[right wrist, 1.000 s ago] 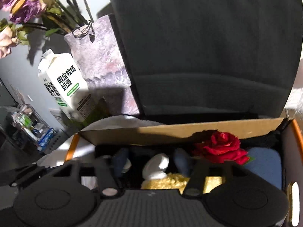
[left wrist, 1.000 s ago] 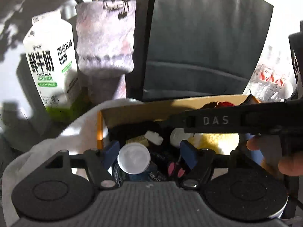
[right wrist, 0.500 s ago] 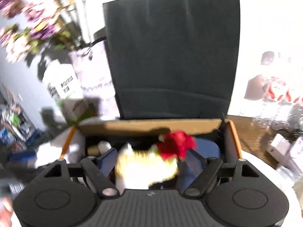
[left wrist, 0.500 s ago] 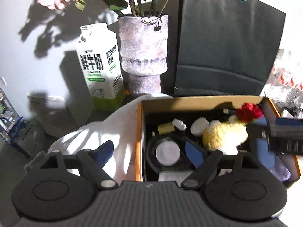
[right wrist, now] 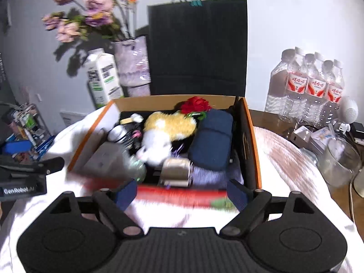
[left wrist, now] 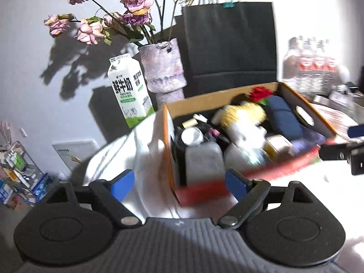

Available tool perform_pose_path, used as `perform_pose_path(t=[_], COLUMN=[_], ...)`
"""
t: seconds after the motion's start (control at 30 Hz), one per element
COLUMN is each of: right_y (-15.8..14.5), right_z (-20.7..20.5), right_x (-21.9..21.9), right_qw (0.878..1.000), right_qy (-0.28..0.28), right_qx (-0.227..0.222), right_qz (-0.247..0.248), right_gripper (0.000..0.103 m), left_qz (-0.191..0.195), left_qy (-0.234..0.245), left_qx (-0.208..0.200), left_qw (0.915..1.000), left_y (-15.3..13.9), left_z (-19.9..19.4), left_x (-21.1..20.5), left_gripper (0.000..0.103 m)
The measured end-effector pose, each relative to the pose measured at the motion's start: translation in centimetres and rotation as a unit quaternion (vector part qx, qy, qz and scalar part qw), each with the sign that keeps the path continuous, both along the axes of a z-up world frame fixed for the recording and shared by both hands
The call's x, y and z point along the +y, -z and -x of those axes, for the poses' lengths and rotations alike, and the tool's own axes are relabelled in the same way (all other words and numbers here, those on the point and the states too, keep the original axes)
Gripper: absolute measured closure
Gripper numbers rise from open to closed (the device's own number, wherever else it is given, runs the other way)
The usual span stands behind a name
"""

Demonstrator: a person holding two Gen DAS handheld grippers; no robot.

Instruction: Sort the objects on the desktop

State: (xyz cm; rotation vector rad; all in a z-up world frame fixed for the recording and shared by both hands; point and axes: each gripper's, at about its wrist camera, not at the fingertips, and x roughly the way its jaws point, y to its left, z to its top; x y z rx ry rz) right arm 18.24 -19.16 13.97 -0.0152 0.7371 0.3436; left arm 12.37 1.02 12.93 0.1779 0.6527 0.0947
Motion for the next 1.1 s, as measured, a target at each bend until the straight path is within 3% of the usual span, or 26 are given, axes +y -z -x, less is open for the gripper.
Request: perform_pose_path(t=[0.17, 0.37, 0.57, 0.63, 0.7, 0.77, 0.93, 1.1], right_y=[0.6, 3.1, 6.1, 7.3, 8.6, 9.9, 11.5, 11.3], right_z=[7.3, 16.0, 23.1, 24.8, 26.2, 27.2, 28.7, 27.9], right_x=[-1.6, -2.2, -3.0, -3.3, -3.7, -3.2, -1.8, -2.7], right_qw=[0.999, 0.997, 0.994, 0.992, 0.99, 0.99, 0.988, 0.99], right_qy=[-0.013, -0.033, 0.016, 0.036, 0.05, 0.048, 0.034, 0.047], right_qx=[-0.033, -0.067, -0.111, -0.119, -0.124, -0.128, -0.149, -0.136], right_qz=[-0.034, -0.024, -0.005, -0.019, -0.047, -0.04, 0.025, -0.006], right_gripper=[0.015, 0.015, 0.014, 0.014, 0.014, 0.014, 0.014, 0.014], left_qz=[0.078, 0.093, 0.133, 0.138, 0.119, 0.104, 0.123, 0.12], left_qy=[0.027, 0.049, -0.013, -0.023, -0.032, -0.021, -0.007, -0.003], left_qx=[0.01, 0.001, -0.032, -0.042, -0.063, -0.074, -0.051, -0.052], left_qw=[0.9965, 0.9944, 0.9905, 0.9892, 0.9904, 0.9916, 0.9911, 0.9914], left_y=[1.7, 4.1, 5.8, 6.7, 7.4, 8.2, 10.0, 10.2], left_z=[7.1, 14.7, 19.7, 20.7, 22.1, 23.2, 23.4, 22.9], left_x=[0.6, -0.1, 1.0, 1.0, 0.4, -0.3, -0.9, -1.2], left_gripper=[0.01, 0.008, 0.006, 0.007, 0.007, 0.007, 0.007, 0.007])
